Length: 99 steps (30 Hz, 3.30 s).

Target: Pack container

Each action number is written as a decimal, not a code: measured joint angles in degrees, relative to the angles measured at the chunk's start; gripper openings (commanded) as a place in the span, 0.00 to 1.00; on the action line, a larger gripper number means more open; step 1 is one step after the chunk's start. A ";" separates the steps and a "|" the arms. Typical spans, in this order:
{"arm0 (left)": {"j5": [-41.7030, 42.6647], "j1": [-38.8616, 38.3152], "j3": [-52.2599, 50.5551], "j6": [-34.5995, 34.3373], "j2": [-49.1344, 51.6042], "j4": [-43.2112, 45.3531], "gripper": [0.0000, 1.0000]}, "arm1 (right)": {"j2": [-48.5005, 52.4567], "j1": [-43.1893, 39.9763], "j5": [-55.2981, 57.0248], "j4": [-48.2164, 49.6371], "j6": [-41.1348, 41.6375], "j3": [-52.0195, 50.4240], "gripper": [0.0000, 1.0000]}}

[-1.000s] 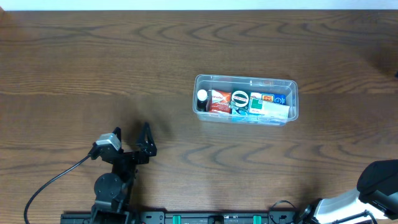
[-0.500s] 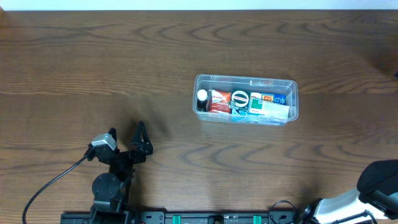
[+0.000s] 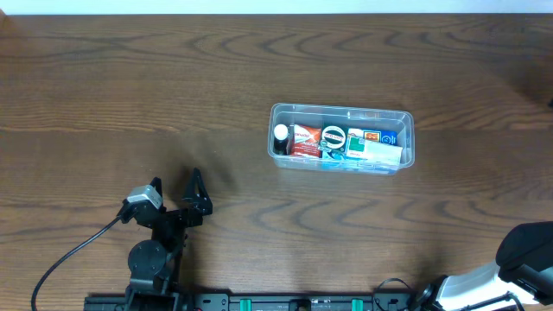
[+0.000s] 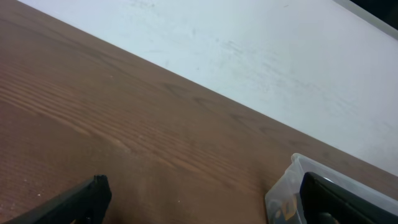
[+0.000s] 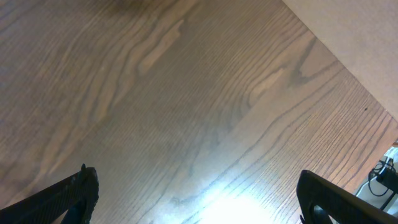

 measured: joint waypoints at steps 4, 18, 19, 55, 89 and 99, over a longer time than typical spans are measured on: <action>0.00 0.00 0.00 0.00 0.00 0.00 0.98 | -1.20 0.02 -0.04 0.02 -0.02 -0.11 0.99; 0.00 0.00 0.02 0.02 0.00 -0.02 0.98 | -41.16 8.17 -0.17 0.26 -0.02 0.28 0.99; 0.00 0.00 0.02 0.00 0.00 -0.02 0.98 | -44.13 8.52 -0.15 0.26 0.00 0.46 0.99; 0.00 0.00 0.02 -0.17 0.00 -0.07 0.98 | -77.81 30.03 3.96 14.60 14.86 -41.55 0.99; 0.00 0.00 0.04 -0.20 -0.02 -0.04 0.98 | -100.96 33.92 -5.09 81.55 5.31 -111.91 0.99; 0.00 0.02 0.04 -0.20 0.00 -0.04 0.98 | -101.15 34.29 -10.75 73.07 -7.45 -112.02 0.99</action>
